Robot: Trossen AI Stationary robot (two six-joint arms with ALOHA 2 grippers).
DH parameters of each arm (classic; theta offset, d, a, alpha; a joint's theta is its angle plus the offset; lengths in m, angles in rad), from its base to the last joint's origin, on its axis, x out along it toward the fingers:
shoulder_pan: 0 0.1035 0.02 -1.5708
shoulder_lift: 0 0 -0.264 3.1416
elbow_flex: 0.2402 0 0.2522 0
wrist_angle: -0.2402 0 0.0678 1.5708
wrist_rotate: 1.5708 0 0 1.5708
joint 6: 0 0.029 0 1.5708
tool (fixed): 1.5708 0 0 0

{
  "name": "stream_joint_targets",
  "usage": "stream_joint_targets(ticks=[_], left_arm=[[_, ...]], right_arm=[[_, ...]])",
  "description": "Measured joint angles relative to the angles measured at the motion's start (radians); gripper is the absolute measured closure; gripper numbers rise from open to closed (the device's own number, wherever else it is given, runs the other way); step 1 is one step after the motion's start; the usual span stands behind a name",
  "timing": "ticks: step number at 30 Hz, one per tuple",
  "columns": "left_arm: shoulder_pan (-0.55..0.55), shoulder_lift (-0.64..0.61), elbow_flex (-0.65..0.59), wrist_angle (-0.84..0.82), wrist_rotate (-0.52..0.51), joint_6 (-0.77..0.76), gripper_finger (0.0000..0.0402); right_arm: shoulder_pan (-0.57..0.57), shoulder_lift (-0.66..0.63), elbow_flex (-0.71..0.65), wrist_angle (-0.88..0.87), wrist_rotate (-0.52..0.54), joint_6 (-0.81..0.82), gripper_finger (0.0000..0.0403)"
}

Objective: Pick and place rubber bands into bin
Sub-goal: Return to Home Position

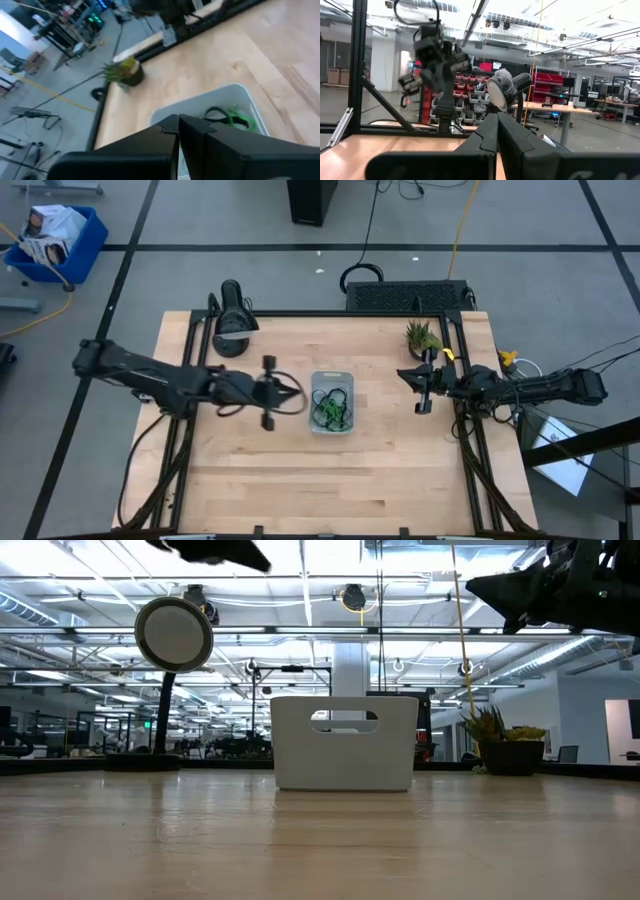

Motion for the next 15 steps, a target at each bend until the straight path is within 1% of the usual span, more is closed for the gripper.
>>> stream_joint_targets(ticks=[3,5,8,10,13,15], left_arm=[[-0.014,-0.107,-0.016,-0.060,-0.025,0.008,0.0394],[-0.020,-0.183,-0.052,-0.060,-0.038,0.012,0.0397],[-0.020,-0.305,-0.154,-0.002,-0.046,0.006,0.0395],[-0.020,-0.383,-0.239,0.055,-0.049,-0.002,0.0398],[-0.021,-0.503,-0.355,0.126,-0.059,-0.030,0.0397],[-0.021,-0.586,-0.415,0.135,-0.077,-0.050,0.0398]], right_arm=[[0.000,0.000,0.000,-0.001,0.000,0.001,0.0399],[0.000,-0.001,0.000,-0.002,0.000,0.006,0.0399],[0.000,-0.011,0.000,-0.014,-0.001,0.020,0.0399],[0.000,-0.023,0.000,-0.044,-0.008,0.023,0.0399],[0.000,-0.045,0.002,-0.096,-0.048,0.028,0.0402],[0.000,-0.062,0.012,-0.149,-0.052,0.044,0.0402]])
